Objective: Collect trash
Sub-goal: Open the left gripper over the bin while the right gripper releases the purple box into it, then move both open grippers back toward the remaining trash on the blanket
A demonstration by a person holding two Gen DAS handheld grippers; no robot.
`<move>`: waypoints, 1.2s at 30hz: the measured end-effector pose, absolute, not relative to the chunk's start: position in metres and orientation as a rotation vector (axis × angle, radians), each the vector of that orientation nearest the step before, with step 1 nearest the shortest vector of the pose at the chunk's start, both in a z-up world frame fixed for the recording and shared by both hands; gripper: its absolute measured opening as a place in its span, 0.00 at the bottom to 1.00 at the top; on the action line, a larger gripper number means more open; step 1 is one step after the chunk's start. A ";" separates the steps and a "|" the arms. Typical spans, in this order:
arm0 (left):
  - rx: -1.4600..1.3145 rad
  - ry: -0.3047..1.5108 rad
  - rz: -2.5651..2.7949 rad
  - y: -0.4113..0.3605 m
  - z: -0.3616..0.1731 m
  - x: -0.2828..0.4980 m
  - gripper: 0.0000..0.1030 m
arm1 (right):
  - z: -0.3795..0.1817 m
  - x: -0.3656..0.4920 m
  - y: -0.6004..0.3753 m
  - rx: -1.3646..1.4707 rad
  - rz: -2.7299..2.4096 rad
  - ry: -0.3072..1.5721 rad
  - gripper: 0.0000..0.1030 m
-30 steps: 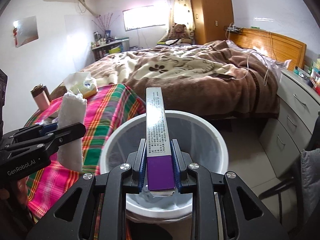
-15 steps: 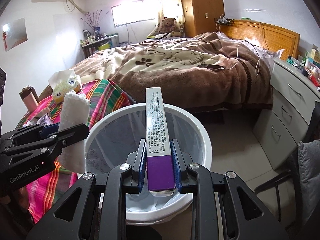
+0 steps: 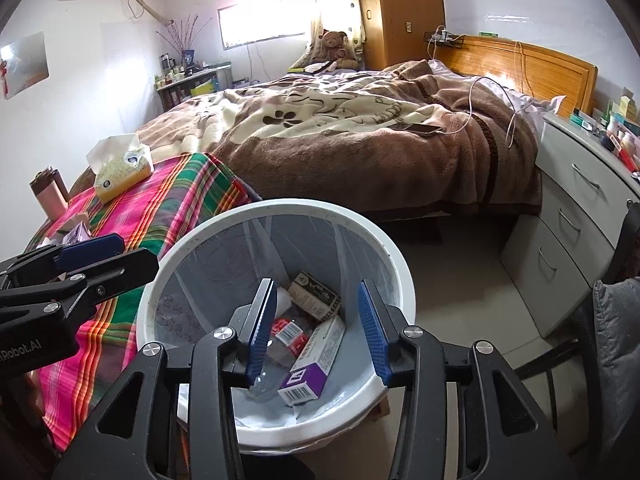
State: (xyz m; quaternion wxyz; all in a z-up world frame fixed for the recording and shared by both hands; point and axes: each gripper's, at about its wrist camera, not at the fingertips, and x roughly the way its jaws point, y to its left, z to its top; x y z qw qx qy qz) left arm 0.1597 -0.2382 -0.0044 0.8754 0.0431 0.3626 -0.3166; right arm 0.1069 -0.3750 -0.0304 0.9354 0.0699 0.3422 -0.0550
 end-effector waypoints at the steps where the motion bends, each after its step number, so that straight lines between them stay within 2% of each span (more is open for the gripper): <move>1: 0.086 0.757 -0.658 -0.236 -0.004 0.159 0.58 | -0.030 0.107 -0.374 0.141 -0.113 0.700 0.43; 8: 0.071 0.743 -0.631 -0.213 0.001 0.152 0.58 | -0.027 0.104 -0.368 0.152 -0.101 0.689 0.44; 17: 0.054 0.713 -0.564 -0.173 0.009 0.141 0.58 | -0.020 0.099 -0.347 0.145 -0.057 0.665 0.50; 20: 0.036 0.710 -0.549 -0.156 0.012 0.137 0.58 | -0.018 0.099 -0.337 0.142 -0.039 0.657 0.55; 28: 0.007 0.680 -0.475 -0.108 0.017 0.127 0.58 | -0.013 0.101 -0.312 0.130 0.014 0.642 0.58; 31: -0.012 0.680 -0.431 -0.086 0.015 0.125 0.62 | -0.012 0.103 -0.298 0.122 0.044 0.640 0.62; 36: -0.039 0.679 -0.352 -0.047 0.013 0.124 0.64 | -0.012 0.109 -0.275 0.110 0.092 0.636 0.63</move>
